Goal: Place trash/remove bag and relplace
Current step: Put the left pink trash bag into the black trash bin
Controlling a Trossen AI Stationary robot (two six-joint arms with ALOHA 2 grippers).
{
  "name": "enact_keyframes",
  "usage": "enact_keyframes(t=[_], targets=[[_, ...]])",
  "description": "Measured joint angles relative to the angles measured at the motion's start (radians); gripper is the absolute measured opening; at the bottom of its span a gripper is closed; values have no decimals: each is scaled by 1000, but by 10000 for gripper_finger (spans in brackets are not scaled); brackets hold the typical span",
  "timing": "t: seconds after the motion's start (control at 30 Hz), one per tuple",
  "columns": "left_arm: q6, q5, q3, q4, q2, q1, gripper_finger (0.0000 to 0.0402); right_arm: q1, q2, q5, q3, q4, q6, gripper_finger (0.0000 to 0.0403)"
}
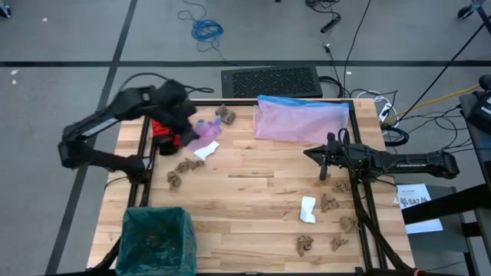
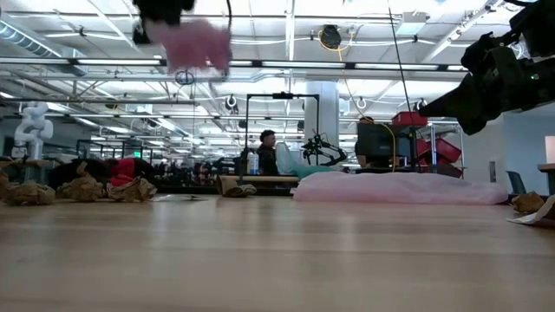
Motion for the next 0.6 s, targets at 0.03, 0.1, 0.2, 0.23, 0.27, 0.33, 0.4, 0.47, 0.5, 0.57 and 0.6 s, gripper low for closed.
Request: enact_keyframes(t=[0.03,0.1,0.2,0.23,0.27,0.33,0.4,0.47,0.5,0.57,0.6], targets=[[-14,25,32,-42,-13,-20,1,0,0,0,0,0,0,0],[-37,82,91,-112,-35,-60,1,0,0,0,0,0,0,0],[-65,205,161,-194,-53,-127,0,0,0,0,0,0,0,0],[-81,253,177,-211,-54,-153,0,0,0,0,0,0,0,0],[-97,302,189,-217,-57,-179,0,0,0,0,0,0,0,0],[-139,395,212,-207,-65,-230,0,0,0,0,0,0,0,0],[-226,472,219,-207,-65,-277,0,0,0,0,0,0,0,0],[-328,549,219,-208,-65,-321,0,0,0,0,0,0,0,0],[-376,578,219,-208,-65,-347,0,0,0,0,0,0,0,0],[-477,628,219,-208,-65,-401,0,0,0,0,0,0,0,0],[-525,649,219,-208,-65,-430,0,0,0,0,0,0,0,0]])
